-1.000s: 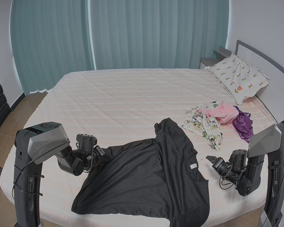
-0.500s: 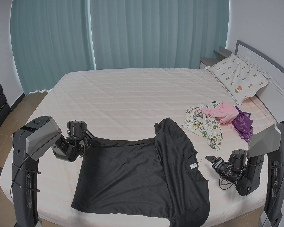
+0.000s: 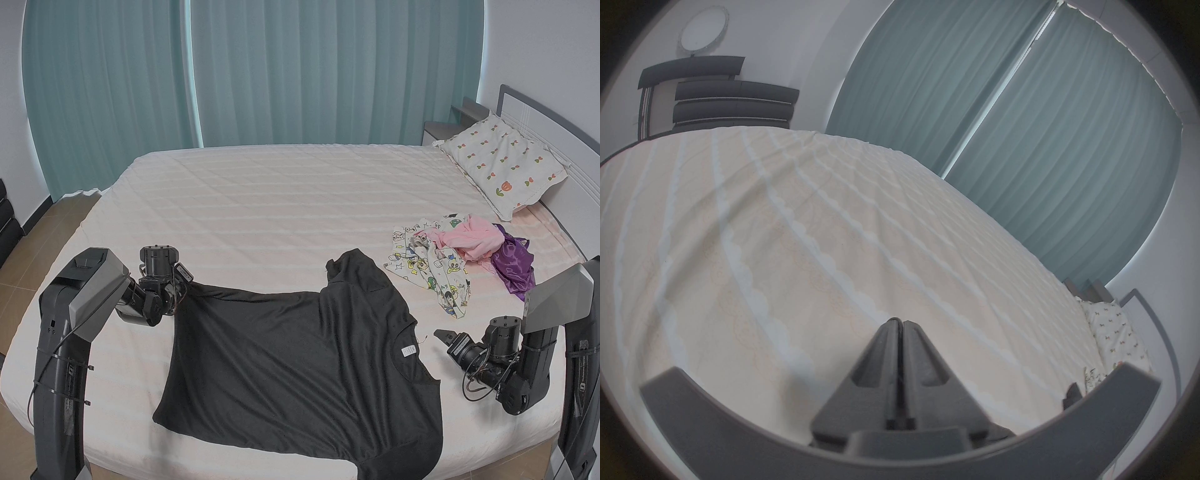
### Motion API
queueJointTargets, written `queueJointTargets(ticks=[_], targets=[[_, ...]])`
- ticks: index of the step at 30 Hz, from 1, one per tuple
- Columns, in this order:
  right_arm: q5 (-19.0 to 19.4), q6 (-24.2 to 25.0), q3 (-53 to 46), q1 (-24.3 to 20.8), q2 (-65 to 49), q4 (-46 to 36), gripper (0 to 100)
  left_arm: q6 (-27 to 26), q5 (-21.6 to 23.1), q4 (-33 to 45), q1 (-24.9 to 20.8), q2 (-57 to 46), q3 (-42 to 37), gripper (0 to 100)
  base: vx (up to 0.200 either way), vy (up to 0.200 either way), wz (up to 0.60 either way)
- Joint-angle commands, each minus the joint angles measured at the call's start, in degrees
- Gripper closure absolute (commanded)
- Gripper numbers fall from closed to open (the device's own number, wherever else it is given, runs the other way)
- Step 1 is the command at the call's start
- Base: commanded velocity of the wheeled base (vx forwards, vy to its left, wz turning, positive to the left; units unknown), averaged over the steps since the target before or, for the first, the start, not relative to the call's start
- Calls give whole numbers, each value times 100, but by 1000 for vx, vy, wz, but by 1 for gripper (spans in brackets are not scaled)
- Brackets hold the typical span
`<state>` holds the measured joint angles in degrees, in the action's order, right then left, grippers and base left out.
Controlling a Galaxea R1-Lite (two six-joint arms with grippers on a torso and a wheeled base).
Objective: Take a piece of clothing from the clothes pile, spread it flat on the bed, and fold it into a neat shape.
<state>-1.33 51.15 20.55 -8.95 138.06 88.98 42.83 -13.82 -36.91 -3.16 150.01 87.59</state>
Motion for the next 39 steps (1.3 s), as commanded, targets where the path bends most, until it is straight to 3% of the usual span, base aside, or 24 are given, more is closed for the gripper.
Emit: queueJointTargets(ticks=[1,10,17,21,25,29,35,39], targets=[[1,0,-7,-19,11,58,0,-134,-6,26,87,187,74,0,0,0,0],[10,-123,10,-19,151,58,0,-108,-6,35,351,2,-198,0,0,0,0],[247,-492,344,-37,353,58,0,349,468,-35,465,-1228,-2132,0,0,0,0],[256,-958,590,-177,503,-3,0,543,1312,-360,307,-2248,-4057,0,0,0,0],[265,-1178,766,-274,380,-3,0,516,1558,-1125,70,-2801,-5621,0,0,0,0],[265,-1090,757,-344,476,58,0,59,1479,-1863,-273,-2713,-6799,0,0,0,0],[247,-958,678,-274,494,58,0,-749,1347,-2892,-308,-2300,-7862,0,0,0,0],[247,-879,625,-274,476,67,0,-1075,1330,-3059,-317,-2300,-8258,0,0,0,0]])
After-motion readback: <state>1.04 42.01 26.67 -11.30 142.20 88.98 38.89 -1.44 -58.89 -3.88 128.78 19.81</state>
